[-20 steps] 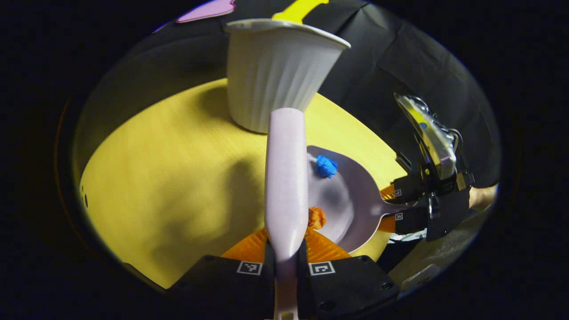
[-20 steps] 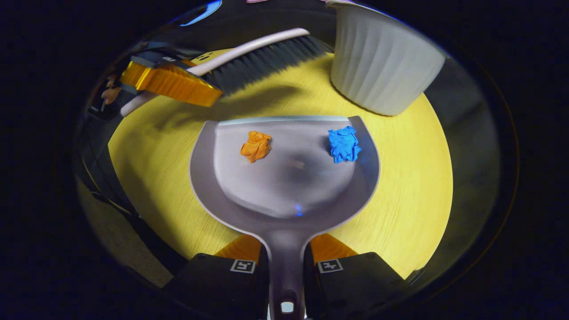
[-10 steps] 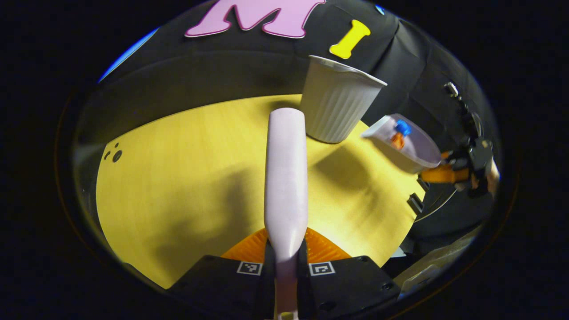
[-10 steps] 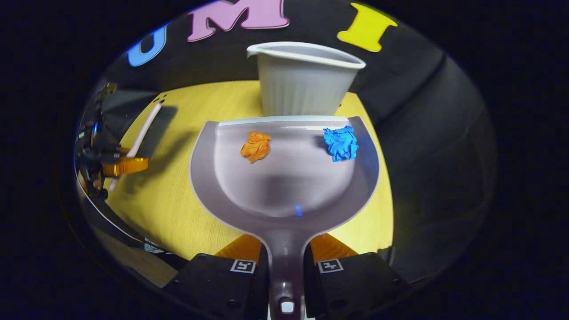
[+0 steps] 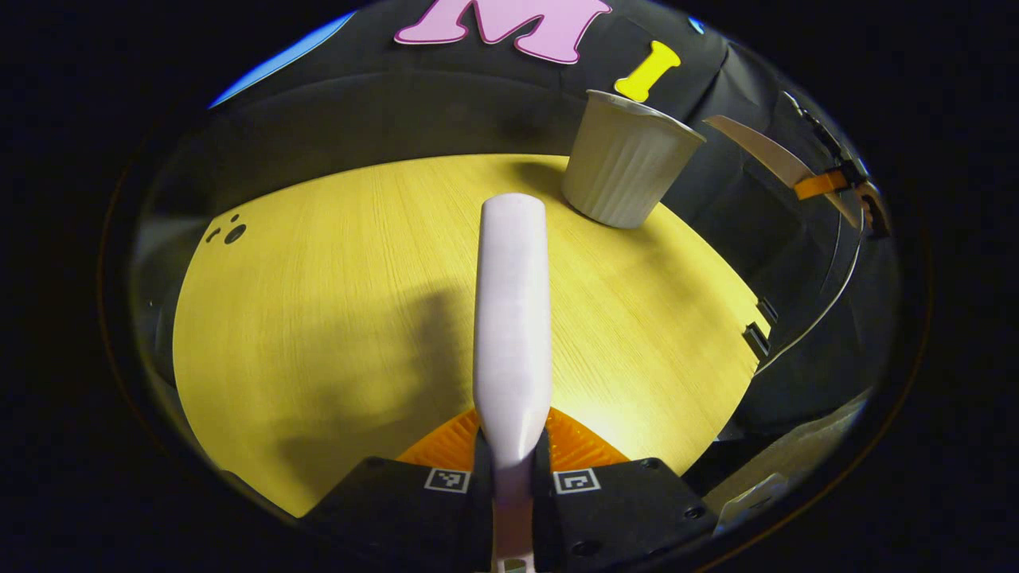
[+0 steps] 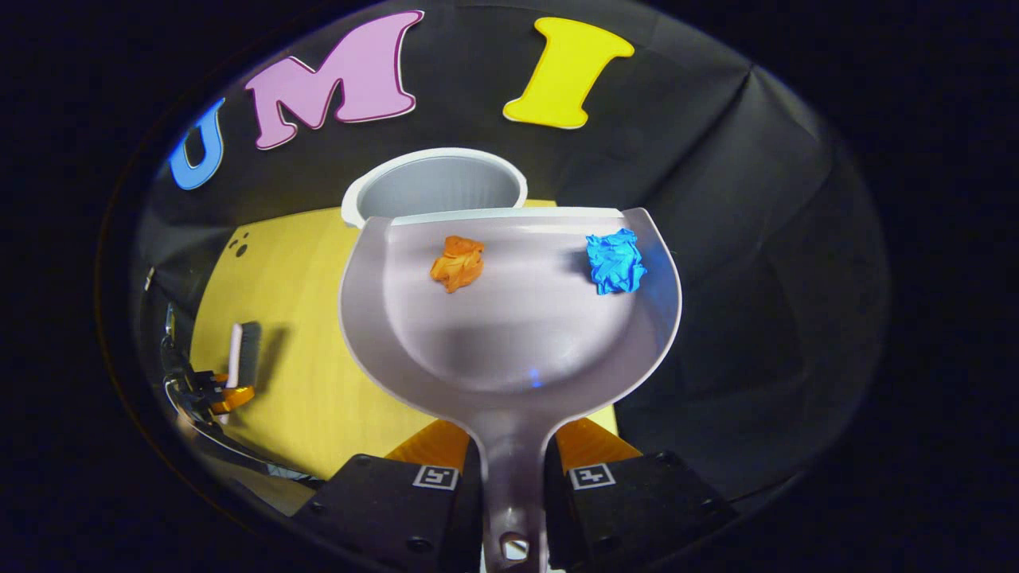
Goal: Pick up the small broom and dustpan from the desktop, sweep the trash into the dustpan with the broom, and then empty the trash into the garbage bin.
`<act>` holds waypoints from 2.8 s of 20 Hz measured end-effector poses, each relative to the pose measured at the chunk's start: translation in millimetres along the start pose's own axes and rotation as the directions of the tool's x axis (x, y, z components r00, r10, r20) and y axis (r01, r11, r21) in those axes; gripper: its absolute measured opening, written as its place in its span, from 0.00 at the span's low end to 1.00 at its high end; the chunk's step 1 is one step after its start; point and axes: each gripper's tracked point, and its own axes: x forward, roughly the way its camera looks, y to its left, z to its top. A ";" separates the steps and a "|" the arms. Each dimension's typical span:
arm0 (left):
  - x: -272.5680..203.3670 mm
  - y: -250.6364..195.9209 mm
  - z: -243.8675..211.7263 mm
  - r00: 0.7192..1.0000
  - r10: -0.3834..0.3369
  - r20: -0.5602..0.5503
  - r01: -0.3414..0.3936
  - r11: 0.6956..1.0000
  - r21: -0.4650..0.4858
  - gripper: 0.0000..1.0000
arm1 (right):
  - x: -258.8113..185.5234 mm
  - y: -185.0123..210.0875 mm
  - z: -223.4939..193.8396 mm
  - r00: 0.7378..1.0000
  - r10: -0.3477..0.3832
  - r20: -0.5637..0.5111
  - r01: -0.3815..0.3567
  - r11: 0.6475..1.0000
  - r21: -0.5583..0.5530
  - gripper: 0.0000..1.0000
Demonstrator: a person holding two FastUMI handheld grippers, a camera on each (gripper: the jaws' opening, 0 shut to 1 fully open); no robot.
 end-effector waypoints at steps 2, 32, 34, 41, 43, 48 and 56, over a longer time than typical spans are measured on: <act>-0.1 1.1 -0.2 1.000 -0.006 -0.003 0.006 1.000 0.011 0.24 | 9.5 -12.7 17.2 0.999 -0.051 -0.003 0.050 0.997 -0.061 0.35; 1.2 1.3 -0.2 0.999 0.032 0.015 -0.032 0.999 0.011 0.24 | 36.1 -13.3 116.4 0.983 -0.166 -0.073 0.119 0.895 -0.429 0.35; 1.5 2.1 0.1 0.999 0.046 0.016 -0.046 0.999 0.018 0.24 | 28.8 -5.6 111.1 0.994 -0.096 -0.047 0.072 0.927 -0.369 0.35; -2.1 1.4 0.4 0.996 0.088 0.011 -0.088 0.996 0.016 0.24 | -16.9 61.5 57.8 0.990 0.135 0.030 -0.122 0.953 -0.278 0.36; -3.5 2.3 0.9 0.995 0.098 0.006 -0.098 0.995 0.024 0.24 | -19.5 95.6 28.8 0.978 0.209 0.022 -0.196 0.945 -0.263 0.33; -3.8 3.5 0.7 0.993 0.117 -0.002 -0.117 0.993 0.030 0.24 | -14.4 159.6 -51.1 0.946 0.316 -0.070 -0.324 0.918 -0.229 0.35; -2.0 3.7 -1.4 0.990 0.143 -0.019 -0.143 0.989 0.034 0.24 | 33.3 216.5 -142.4 0.916 0.373 -0.149 -0.397 0.897 -0.196 0.39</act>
